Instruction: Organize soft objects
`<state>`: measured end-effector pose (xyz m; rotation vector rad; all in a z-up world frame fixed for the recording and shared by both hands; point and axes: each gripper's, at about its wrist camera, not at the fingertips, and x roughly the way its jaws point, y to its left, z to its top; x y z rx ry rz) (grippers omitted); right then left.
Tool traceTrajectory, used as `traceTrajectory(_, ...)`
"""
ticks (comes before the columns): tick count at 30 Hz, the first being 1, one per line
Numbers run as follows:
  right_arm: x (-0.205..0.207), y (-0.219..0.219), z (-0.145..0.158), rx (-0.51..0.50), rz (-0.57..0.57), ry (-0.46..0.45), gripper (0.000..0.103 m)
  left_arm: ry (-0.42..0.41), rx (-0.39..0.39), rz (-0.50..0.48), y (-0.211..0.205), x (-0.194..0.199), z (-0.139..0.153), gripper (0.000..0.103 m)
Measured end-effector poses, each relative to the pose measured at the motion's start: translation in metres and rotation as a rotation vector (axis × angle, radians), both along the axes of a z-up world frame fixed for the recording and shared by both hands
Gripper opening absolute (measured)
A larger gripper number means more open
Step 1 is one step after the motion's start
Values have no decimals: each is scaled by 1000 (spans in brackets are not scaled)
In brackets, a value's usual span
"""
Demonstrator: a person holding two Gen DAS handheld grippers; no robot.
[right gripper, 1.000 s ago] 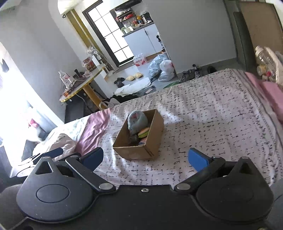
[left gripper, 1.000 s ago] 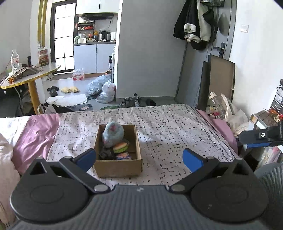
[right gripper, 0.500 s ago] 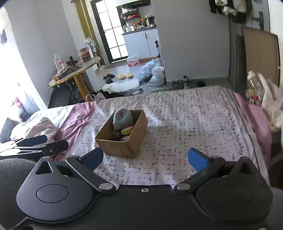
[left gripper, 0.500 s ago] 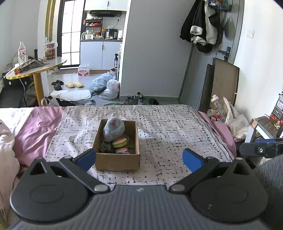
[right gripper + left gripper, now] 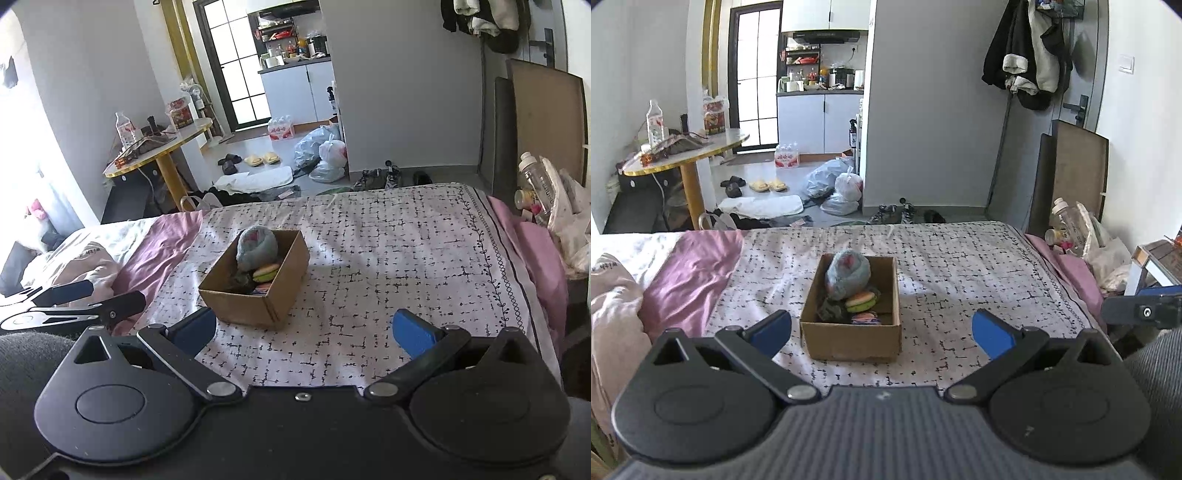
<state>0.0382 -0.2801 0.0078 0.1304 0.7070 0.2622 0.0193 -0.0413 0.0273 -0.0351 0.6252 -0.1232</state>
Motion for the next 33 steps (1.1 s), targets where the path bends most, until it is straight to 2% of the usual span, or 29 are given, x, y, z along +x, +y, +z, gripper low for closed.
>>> traceTrajectory(7, 1, 0, -1, -2, 3, 9, 103, 9, 28, 10, -6, 2, -2, 103)
traceTrajectory(11, 3, 1, -2, -3, 10, 13, 103, 22, 10, 2, -4, 3, -4, 103)
traceTrajectory(33, 6, 3, -2, -15, 18, 19, 103, 11, 39, 15, -8, 3, -3, 103)
